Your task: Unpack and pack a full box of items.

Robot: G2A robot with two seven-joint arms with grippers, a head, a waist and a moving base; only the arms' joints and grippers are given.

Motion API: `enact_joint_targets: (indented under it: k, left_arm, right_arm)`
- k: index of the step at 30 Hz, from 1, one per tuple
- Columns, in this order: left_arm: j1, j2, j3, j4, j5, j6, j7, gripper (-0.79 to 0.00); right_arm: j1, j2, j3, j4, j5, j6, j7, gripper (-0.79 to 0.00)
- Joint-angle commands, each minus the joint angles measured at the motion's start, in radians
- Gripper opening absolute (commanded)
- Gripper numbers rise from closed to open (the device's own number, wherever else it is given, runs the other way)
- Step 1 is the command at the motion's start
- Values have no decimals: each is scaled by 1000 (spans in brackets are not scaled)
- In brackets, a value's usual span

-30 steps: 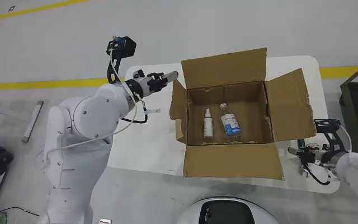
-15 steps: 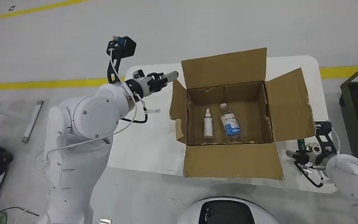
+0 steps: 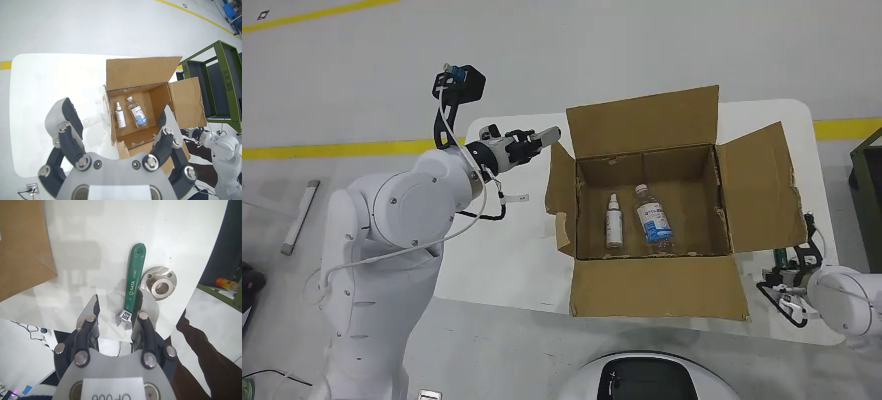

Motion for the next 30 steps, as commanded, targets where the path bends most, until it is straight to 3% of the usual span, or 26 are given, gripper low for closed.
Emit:
enact_joint_targets:
  k: [1,30]
  left_arm:
    - [0,0,0,0,0,0,0,0]
    - [0,0,0,0,0,0,0,0]
  right_arm:
    - [2,0,0,9,-4,2,-1,-391]
    - [29,-8,-6,93,-2,3,-18,-406]
